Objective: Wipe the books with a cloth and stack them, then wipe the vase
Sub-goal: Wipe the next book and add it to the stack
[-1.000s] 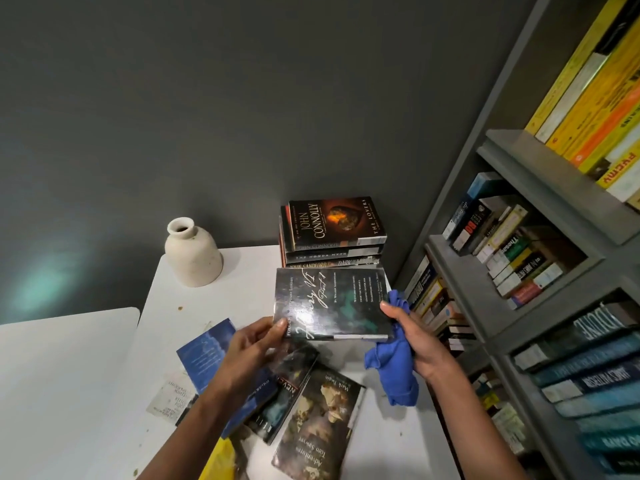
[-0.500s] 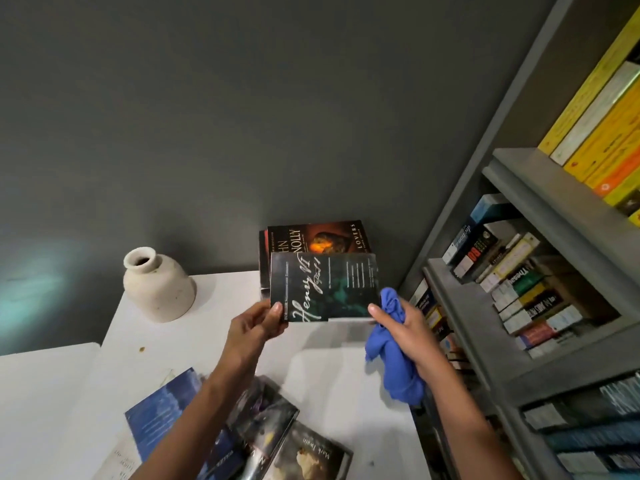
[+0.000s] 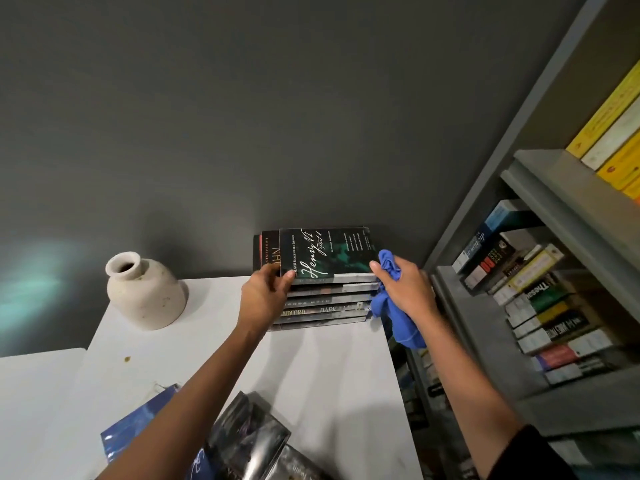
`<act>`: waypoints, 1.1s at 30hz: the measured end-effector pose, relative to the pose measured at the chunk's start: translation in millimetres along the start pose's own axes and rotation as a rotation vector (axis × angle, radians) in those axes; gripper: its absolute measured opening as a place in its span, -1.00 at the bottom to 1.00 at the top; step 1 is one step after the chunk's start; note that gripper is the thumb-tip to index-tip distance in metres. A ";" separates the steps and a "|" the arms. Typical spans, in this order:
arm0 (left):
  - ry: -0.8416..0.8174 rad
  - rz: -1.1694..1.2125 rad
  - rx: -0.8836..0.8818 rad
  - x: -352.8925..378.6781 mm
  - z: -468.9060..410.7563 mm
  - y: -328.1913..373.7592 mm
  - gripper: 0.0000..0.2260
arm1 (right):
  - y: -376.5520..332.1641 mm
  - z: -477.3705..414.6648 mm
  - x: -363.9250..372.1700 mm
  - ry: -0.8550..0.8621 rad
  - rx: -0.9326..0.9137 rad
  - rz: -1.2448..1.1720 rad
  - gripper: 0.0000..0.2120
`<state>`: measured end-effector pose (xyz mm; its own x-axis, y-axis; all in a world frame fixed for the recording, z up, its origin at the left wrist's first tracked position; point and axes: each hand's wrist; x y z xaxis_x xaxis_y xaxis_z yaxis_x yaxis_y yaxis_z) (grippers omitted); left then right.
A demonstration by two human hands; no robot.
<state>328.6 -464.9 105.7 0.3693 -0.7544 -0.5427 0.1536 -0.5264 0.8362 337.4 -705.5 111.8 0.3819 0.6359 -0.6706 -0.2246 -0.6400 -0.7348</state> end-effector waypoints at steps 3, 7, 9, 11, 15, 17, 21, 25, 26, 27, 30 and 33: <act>0.080 0.005 0.130 1.2 7.6 -3.7 -0.68 | 6.4 5.1 -1.9 -0.030 -0.024 -0.081 -0.70; 0.098 -0.043 0.311 3.6 6.6 -14.0 -0.40 | 13.9 5.1 2.3 -0.033 -0.077 0.039 -0.66; 0.130 -0.056 0.362 4.3 4.9 -14.8 -0.40 | 14.1 1.3 3.9 0.023 -0.117 0.107 -0.62; 0.150 -0.054 0.427 5.6 3.3 -18.0 -0.47 | 13.6 -1.4 5.2 0.037 -0.140 0.128 -0.59; 0.165 -0.063 0.455 4.5 3.2 -23.8 -0.54 | 12.2 1.5 5.9 0.040 -0.139 0.147 -0.60; 0.179 -0.115 0.514 4.3 4.6 -25.9 -0.56 | 12.4 4.8 6.9 0.061 -0.150 0.159 -0.60; 0.213 -0.139 0.549 3.6 3.9 -26.6 -0.59 | 14.2 9.7 9.0 0.100 -0.155 0.185 -0.59; 0.226 -0.074 0.459 3.5 5.5 -26.6 -0.64 | 13.4 11.8 8.9 0.096 -0.122 0.160 -0.61; 0.227 -0.055 0.419 4.1 5.5 -27.9 -0.64 | 13.6 11.5 8.7 0.079 -0.114 0.155 -0.62; 0.222 -0.037 0.382 4.9 5.3 -28.9 -0.65 | 12.7 11.3 7.6 0.063 -0.105 0.143 -0.62; 0.204 -0.002 0.339 7.2 4.5 -32.2 -0.67 | 2.7 17.6 -0.6 0.147 -0.088 0.055 -0.55; 0.206 0.014 0.343 7.6 5.3 -32.1 -0.69 | -24.8 27.7 -5.3 0.323 -0.159 -0.012 -0.60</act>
<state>321.6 -455.8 74.3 0.5505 -0.6865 -0.4750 -0.1553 -0.6433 0.7497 316.1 -681.0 130.7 0.6534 0.4908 -0.5763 -0.0860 -0.7083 -0.7007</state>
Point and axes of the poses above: each hand's wrist, its own z-axis away from the middle knuckle, its own x-axis out of the palm, y = z × x, and after that the axes turned 15 degrees about y, right-handed
